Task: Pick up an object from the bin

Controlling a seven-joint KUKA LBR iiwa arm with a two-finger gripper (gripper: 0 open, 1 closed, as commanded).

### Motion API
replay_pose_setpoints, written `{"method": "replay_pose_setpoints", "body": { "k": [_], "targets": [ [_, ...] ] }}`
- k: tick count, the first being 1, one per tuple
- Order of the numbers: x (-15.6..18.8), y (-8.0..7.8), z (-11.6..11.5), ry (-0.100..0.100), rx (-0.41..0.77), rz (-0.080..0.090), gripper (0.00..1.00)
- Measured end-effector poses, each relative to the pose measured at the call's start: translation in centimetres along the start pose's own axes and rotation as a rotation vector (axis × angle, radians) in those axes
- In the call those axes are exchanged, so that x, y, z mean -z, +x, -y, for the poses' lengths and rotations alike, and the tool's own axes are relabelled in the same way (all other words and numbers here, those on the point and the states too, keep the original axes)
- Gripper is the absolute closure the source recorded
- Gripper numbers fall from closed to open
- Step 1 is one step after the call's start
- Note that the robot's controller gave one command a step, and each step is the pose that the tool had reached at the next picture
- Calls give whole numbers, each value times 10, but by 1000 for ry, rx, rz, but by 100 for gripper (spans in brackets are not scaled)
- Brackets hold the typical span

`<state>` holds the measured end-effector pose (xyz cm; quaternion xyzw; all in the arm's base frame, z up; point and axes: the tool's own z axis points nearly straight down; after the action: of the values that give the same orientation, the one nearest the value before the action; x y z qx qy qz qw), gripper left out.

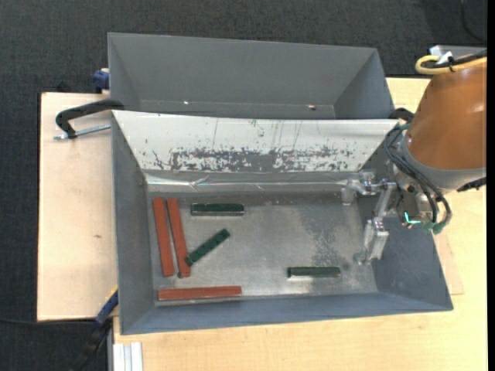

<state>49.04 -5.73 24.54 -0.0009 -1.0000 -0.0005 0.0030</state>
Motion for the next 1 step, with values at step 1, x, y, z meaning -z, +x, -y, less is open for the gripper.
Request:
{"method": "replay_pose_setpoints", "body": {
  "k": [1],
  "targets": [
    [4,-2,0,1,2,9,0]
  ]
}}
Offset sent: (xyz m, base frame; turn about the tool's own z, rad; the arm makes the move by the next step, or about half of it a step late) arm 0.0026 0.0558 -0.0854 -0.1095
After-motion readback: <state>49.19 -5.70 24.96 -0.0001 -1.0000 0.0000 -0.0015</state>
